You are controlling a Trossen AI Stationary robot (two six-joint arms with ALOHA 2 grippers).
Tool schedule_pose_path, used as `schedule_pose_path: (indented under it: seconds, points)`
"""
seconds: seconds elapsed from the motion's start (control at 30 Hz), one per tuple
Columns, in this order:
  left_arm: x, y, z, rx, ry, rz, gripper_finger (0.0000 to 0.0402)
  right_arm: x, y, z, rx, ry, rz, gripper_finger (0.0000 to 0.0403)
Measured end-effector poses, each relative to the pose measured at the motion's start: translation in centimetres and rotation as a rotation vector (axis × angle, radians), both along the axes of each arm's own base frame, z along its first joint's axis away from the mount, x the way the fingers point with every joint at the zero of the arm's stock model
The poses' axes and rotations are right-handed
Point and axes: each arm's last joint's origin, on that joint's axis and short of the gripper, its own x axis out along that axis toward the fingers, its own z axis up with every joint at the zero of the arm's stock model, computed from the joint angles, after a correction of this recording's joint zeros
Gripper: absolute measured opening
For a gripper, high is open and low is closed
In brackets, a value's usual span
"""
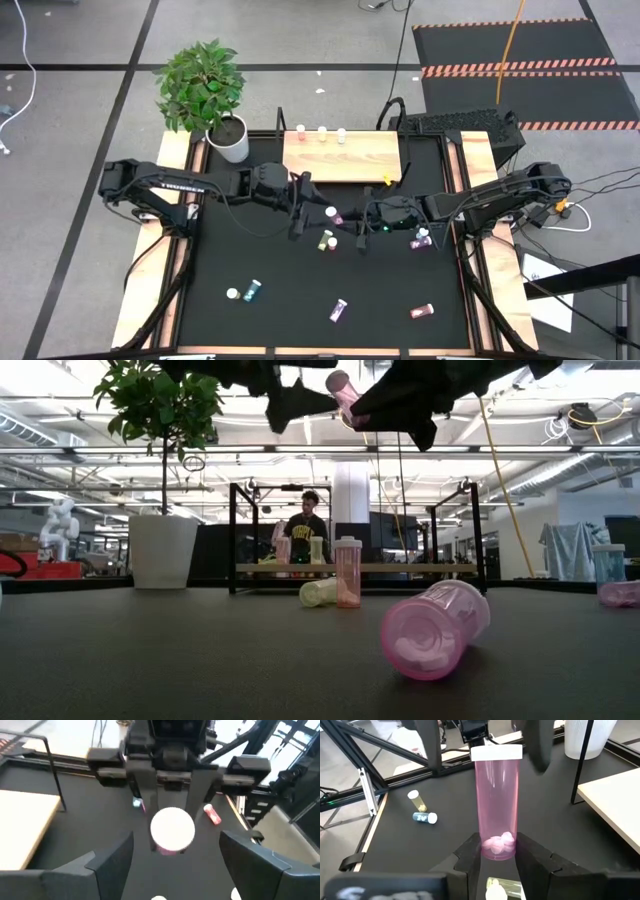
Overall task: Pick and place medicine bottles onto shelf by color
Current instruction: Put the bottom right violet pill bottle on the shelf
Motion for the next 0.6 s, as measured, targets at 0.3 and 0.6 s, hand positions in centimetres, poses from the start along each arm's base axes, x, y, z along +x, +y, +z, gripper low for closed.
schedule_pose_path:
  seconds: [0.3,0.6]
  points:
    - [0.63,0.09,0.43,0.006,-0.087,0.015,0.0258,0.02,0.11,0.05,0.033,-0.004,0.021,0.0100]
    - [0.61,0.06,0.26,0.032,-0.077,-0.003,0.0187,0.05,0.17,0.11,0.039,-0.010,0.040,0.0100]
